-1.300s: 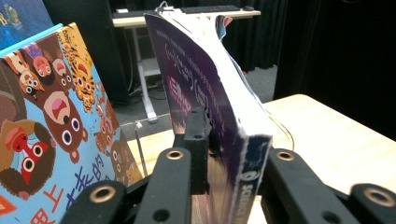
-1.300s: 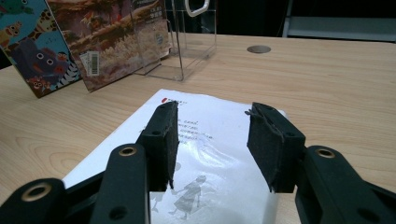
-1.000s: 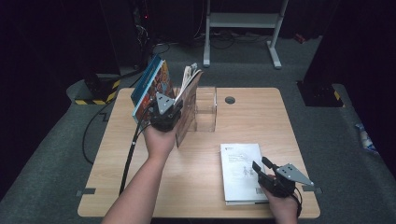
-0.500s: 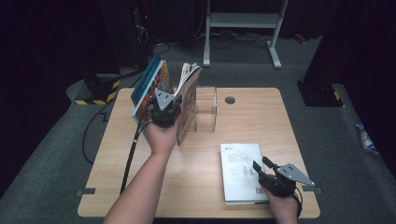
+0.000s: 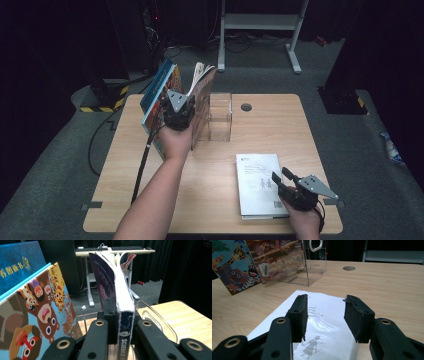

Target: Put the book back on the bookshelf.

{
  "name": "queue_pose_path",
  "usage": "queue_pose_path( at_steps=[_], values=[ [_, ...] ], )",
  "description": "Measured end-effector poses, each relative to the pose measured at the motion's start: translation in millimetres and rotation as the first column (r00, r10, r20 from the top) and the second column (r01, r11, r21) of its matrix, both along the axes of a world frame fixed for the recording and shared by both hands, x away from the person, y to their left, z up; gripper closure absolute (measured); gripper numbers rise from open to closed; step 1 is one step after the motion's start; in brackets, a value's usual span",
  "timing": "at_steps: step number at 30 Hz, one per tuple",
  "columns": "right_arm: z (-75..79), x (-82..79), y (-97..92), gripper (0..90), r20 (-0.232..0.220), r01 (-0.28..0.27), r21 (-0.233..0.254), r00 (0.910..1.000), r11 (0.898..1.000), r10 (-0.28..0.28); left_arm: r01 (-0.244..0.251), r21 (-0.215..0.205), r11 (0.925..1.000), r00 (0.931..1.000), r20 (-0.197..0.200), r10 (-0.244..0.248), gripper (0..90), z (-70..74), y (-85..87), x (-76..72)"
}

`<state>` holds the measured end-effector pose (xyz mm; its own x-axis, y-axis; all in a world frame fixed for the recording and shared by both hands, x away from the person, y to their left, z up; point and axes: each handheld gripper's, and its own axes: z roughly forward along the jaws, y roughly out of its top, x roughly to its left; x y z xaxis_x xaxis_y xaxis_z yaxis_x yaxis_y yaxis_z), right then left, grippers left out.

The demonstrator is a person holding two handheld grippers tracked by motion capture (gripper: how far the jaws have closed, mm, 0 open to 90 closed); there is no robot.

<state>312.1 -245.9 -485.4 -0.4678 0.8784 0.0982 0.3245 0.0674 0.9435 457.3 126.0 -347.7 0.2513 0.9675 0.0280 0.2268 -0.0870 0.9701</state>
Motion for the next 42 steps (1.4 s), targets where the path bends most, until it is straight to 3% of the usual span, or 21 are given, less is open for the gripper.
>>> queue_pose_path(
  at_steps=[13, 28, 42],
  values=[
    [-1.0, 0.6, -0.5, 53.5, -0.001, -0.001, 0.000, 1.0000, 1.000, 0.001, -0.044, 0.008, 0.9990, 0.9990, -0.006, 0.044, 84.2, -2.6, 2.2, 9.7],
    [-1.4, 0.1, 0.4, 53.8, -0.001, 0.001, 0.001, 1.0000, 1.000, -0.001, -0.052, -0.031, 0.9982, 0.9985, 0.018, 0.052, 84.2, -7.4, -0.1, 14.0],
    [-1.9, 0.1, 1.4, 54.0, -0.001, -0.007, -0.008, 1.0000, 1.000, 0.007, -0.108, -0.012, 0.9941, 0.9939, 0.024, 0.108, 83.9, -14.9, 6.8, 9.5]
  ],
)
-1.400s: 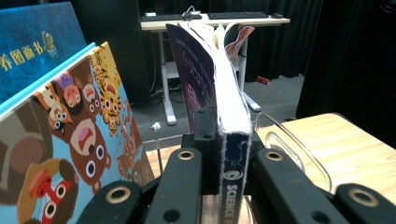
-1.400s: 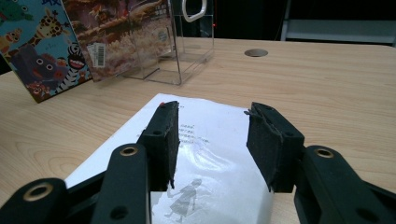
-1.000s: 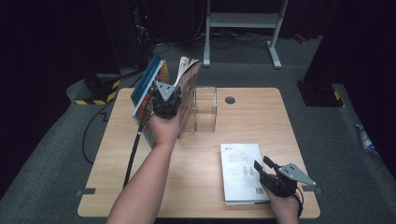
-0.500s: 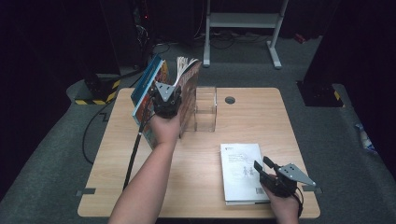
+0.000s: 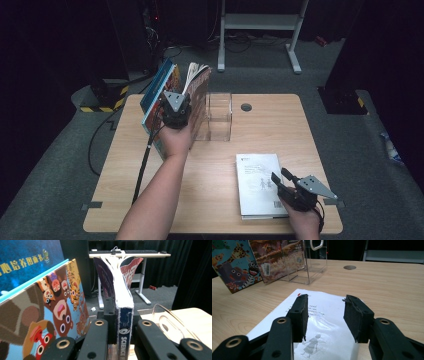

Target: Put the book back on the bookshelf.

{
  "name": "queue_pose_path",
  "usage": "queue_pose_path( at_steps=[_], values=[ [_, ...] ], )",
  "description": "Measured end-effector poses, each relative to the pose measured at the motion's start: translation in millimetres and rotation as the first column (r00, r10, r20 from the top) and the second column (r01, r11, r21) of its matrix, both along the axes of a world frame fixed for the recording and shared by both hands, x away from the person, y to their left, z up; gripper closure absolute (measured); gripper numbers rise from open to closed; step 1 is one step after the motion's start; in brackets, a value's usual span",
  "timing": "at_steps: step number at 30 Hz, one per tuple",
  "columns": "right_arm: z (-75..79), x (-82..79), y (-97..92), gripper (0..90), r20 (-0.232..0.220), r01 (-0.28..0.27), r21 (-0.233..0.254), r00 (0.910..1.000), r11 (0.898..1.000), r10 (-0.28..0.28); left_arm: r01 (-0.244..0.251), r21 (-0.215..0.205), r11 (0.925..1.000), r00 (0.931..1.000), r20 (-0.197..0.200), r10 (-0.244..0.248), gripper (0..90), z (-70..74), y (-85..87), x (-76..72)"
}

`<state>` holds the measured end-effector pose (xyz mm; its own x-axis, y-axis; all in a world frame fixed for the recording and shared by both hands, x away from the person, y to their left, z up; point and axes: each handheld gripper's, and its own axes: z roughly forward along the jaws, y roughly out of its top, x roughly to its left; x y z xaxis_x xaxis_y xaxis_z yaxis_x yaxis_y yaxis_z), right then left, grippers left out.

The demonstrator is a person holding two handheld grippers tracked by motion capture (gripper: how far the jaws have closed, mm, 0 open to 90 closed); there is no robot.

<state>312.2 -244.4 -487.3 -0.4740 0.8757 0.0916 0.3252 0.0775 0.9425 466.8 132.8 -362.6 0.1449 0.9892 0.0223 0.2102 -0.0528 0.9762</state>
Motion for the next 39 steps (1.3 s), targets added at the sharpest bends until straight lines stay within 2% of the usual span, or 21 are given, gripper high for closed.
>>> queue_pose_path(
  at_steps=[13, 15, 20, 28, 32, 39],
  values=[
    [0.8, -0.7, 1.8, 53.8, 0.001, -0.005, 0.002, 1.0000, 1.000, 0.005, -0.021, 0.004, 0.9998, 0.9997, -0.010, 0.021, 80.6, -2.3, 3.3, -4.3],
    [0.5, -0.3, 2.4, 53.8, 0.002, -0.005, 0.003, 1.0000, 1.000, 0.005, -0.014, 0.000, 0.9999, 0.9998, -0.015, 0.014, 74.1, -3.7, 2.9, -4.4],
    [0.0, -0.2, 3.2, 53.8, -0.002, -0.010, 0.000, 0.9999, 1.000, 0.010, -0.009, 0.004, 1.0000, 0.9996, -0.028, 0.009, 71.6, -7.6, 2.7, -6.5],
    [-0.5, -0.1, 5.7, 53.8, -0.003, -0.016, -0.004, 0.9999, 1.000, 0.016, 0.005, 0.003, 1.0000, 0.9988, -0.050, -0.005, 60.4, -16.6, 3.3, -14.2],
    [-0.5, -0.1, 5.8, 53.7, -0.003, -0.016, -0.003, 0.9999, 1.000, 0.016, 0.007, -0.005, 1.0000, 0.9983, -0.059, -0.007, 57.7, -20.1, 5.6, -18.8],
    [-0.8, 0.0, 5.9, 53.6, -0.004, -0.017, -0.005, 0.9998, 1.000, 0.017, 0.016, 0.010, 0.9998, 0.9978, -0.065, -0.015, 56.2, -26.3, 6.5, -27.8]
  ],
)
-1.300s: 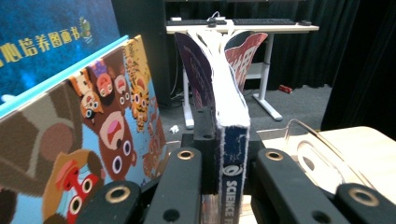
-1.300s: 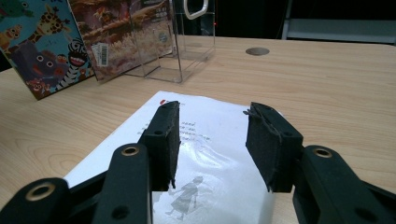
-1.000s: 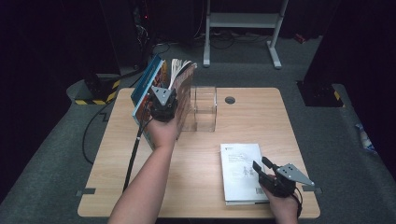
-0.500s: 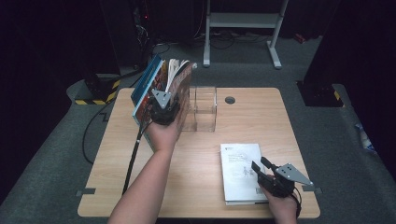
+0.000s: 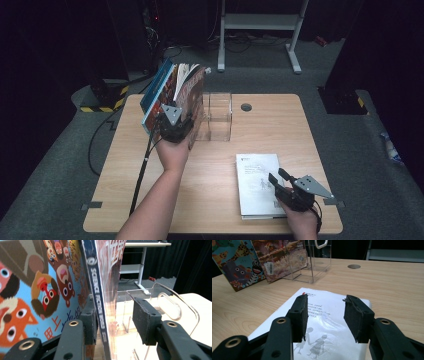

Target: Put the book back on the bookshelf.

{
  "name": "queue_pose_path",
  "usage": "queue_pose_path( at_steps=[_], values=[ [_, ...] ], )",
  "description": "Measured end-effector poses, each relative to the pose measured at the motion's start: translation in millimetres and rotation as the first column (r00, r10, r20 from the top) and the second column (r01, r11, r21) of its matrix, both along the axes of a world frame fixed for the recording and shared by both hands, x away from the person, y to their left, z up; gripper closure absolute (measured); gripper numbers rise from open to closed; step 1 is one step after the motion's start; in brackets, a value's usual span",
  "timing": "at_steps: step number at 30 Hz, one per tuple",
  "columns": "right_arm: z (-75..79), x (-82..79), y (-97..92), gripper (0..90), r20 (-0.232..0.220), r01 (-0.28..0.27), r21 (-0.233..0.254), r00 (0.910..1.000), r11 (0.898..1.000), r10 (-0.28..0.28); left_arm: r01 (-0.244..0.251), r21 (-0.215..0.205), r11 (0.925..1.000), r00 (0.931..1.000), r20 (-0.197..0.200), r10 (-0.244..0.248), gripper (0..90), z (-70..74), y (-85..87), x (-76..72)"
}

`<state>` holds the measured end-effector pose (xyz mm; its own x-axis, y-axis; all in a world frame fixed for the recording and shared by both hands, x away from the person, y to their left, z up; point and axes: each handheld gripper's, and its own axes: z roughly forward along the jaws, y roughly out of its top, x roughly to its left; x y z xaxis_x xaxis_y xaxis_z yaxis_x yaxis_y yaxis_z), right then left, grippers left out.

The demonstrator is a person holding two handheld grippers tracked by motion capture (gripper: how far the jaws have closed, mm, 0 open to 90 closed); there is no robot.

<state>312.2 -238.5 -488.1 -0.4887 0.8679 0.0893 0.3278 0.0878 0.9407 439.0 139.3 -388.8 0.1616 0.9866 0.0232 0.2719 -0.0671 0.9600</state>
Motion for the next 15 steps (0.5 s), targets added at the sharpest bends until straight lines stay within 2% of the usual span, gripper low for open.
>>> queue_pose_path(
  at_steps=[6, 15],
  values=[
    [0.1, -0.2, -0.4, 53.6, -0.001, 0.000, 0.004, 1.0000, 1.000, 0.000, -0.014, 0.004, 0.9999, 0.9999, -0.005, 0.014, 56.2, -3.1, 4.8, -5.1],
    [0.2, -0.1, -1.2, 53.5, -0.001, 0.002, 0.005, 1.0000, 1.000, -0.002, -0.017, 0.018, 0.9997, 0.9998, 0.014, 0.017, 57.3, -0.5, 4.7, -10.8]
  ],
)
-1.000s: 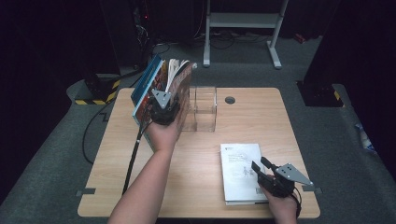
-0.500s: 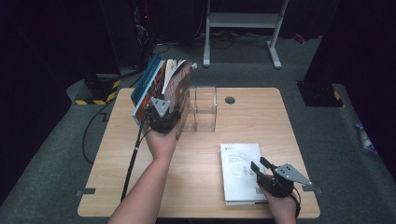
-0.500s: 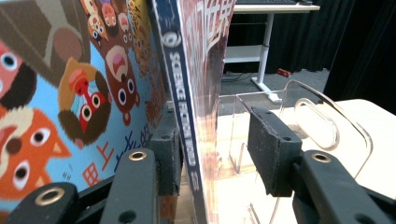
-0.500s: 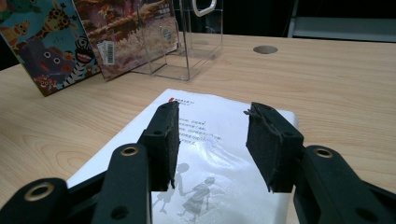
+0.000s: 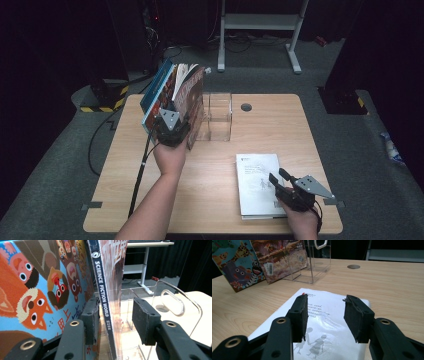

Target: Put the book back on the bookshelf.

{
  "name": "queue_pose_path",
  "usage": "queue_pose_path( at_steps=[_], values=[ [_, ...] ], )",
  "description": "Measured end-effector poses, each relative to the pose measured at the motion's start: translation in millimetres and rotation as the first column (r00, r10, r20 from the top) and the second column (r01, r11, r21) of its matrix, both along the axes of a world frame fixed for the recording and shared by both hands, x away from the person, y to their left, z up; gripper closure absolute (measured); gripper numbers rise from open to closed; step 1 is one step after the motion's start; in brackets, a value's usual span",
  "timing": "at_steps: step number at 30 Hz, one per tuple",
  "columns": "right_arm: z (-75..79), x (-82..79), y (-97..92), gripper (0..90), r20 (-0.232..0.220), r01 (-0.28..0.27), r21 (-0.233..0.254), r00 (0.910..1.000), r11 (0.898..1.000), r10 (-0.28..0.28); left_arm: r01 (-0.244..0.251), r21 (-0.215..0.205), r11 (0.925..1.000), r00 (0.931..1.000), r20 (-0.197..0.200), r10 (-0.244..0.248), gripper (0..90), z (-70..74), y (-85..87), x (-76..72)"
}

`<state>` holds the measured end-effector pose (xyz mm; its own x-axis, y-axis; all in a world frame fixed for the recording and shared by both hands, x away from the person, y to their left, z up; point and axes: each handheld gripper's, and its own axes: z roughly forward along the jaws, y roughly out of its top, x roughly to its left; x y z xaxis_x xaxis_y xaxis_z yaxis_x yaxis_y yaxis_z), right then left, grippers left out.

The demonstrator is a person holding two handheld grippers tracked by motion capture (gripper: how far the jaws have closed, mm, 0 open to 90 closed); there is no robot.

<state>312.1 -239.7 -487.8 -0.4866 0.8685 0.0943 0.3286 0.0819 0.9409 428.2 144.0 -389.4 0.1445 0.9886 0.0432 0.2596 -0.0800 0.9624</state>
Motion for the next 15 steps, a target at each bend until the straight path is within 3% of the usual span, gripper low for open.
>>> queue_pose_path(
  at_steps=[12, 15],
  values=[
    [0.3, -0.4, -0.1, 53.2, 0.000, 0.000, 0.004, 1.0000, 1.000, 0.000, 0.012, -0.017, 0.9998, 0.9999, 0.009, -0.012, 58.9, -2.4, -2.0, -9.5],
    [0.2, -0.2, 0.8, 53.2, 0.001, -0.005, -0.003, 1.0000, 1.000, 0.005, 0.006, -0.009, 0.9999, 1.0000, 0.006, -0.006, 58.8, -2.5, -2.0, -5.7]
  ],
)
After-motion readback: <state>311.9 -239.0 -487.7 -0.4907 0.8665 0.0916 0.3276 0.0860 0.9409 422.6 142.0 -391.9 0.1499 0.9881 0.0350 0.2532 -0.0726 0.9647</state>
